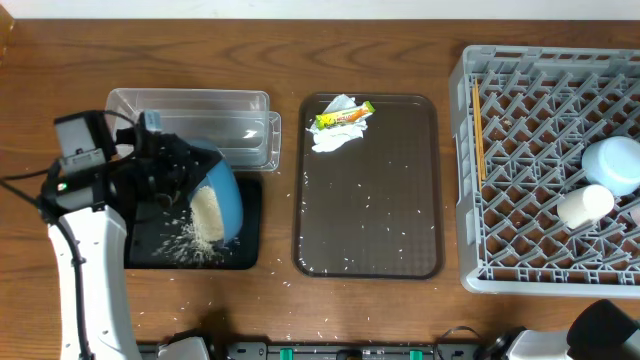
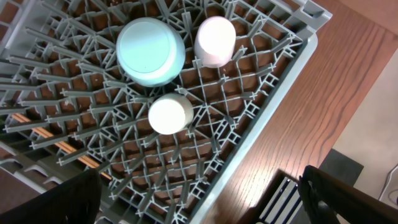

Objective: Sort waste into correct bins and load items into the dishwasher rack
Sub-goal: 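Tilt the blue bowl to pour the rice onto the black tray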

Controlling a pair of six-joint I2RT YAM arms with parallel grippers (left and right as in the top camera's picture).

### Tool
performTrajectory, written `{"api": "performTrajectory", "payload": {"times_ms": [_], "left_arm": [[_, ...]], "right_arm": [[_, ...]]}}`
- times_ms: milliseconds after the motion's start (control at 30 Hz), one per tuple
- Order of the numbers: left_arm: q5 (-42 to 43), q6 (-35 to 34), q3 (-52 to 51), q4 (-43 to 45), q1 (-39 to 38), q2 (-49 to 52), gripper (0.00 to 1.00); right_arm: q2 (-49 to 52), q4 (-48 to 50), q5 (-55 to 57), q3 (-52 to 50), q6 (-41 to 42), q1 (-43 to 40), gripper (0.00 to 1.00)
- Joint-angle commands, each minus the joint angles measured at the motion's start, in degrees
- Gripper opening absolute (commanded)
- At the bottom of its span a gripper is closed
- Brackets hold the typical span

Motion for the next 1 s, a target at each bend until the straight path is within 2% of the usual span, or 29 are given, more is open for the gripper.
{"api": "performTrajectory", "payload": {"times_ms": [0,300,767,900,967], "left_arm": [[6.67,3.34,-1.09,0.26,2.78,-0.22,0.06],[15.12,5.64,-2.47,0.28,7.48,-0.20,0.06],[18.88,5.86,-2.54,0.22,15.34,-0.20,0.06],[25.79,6.03,-2.54,0.22,15.63,-0.20,0.06],[26.25,6.03,-2.54,0.28,15.65,-0.20,0.06]], "right_arm": [[0.04,-0.07,-0.04,-0.04,0.79,-0.48,0.99],[0.04,-0.07,-0.04,-0.04,0.76,-0.48,0.99],[0.04,-0.07,-0.04,-0.04,0.76,-0.48,0.99],[0.04,-0.07,-0.04,-0.04,0.79,-0.48,0.99],[0.04,-0.07,-0.04,-0.04,0.76,-0.48,0.99]]}}
